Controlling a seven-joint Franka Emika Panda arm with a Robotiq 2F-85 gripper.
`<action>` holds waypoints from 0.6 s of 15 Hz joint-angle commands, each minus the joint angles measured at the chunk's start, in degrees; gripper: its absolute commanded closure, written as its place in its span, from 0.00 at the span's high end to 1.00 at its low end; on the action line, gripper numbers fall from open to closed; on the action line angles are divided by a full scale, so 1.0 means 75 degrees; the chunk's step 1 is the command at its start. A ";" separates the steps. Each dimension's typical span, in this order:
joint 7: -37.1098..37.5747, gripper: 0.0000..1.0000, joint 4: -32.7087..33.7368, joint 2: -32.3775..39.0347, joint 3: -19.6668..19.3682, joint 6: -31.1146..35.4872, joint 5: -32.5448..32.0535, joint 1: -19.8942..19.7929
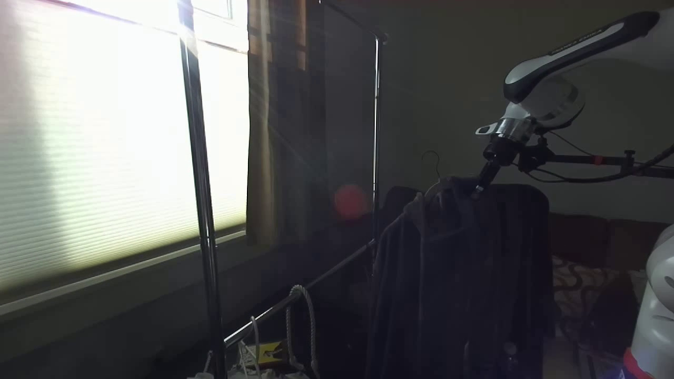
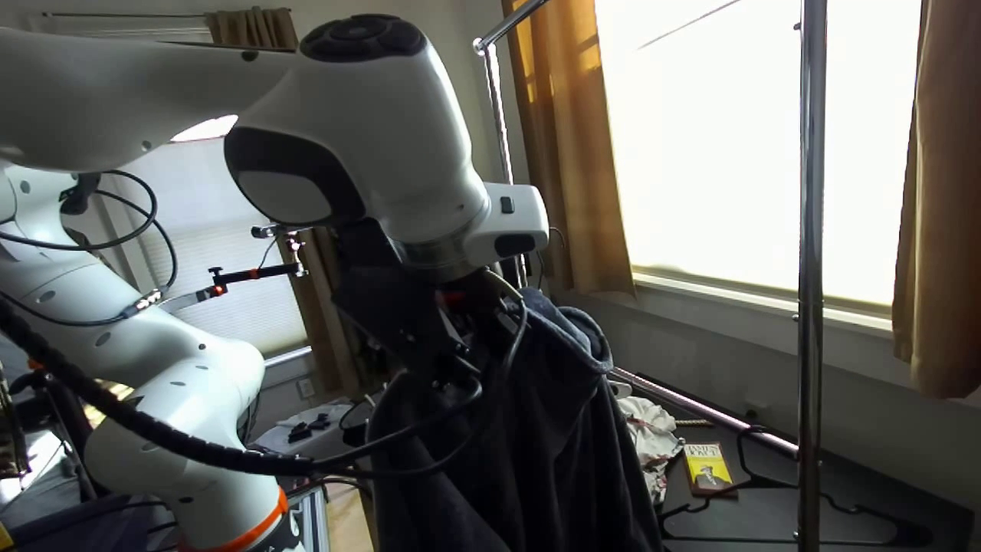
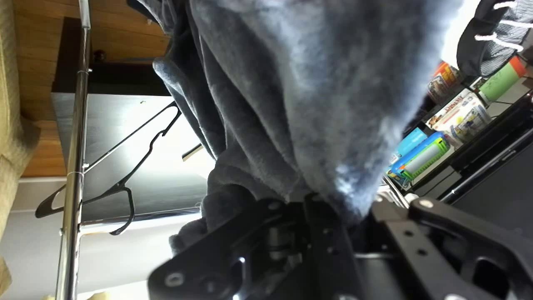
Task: Remove the gray robe from the far right of the top hanging rail and hang it on the bottom hanging rail of the clothes hanging rack
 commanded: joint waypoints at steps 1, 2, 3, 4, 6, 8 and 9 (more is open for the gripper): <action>0.0056 0.02 -0.0141 0.0545 0.0039 0.0514 0.0422 0.0251; -0.0004 0.02 -0.0237 0.0796 0.0031 0.0634 0.0677 0.0405; -0.0092 0.02 -0.0333 0.1087 0.0018 0.0818 0.1075 0.0585; -0.0121 0.02 -0.0387 0.1374 0.0050 0.0996 0.1437 0.0712; -0.0167 0.02 -0.0403 0.2055 0.0212 0.1540 0.2143 0.0946; -0.0251 0.02 -0.0222 0.2837 0.0385 0.1798 0.2802 0.1057; -0.0374 0.02 -0.0146 0.3194 0.0504 0.1824 0.3109 0.1057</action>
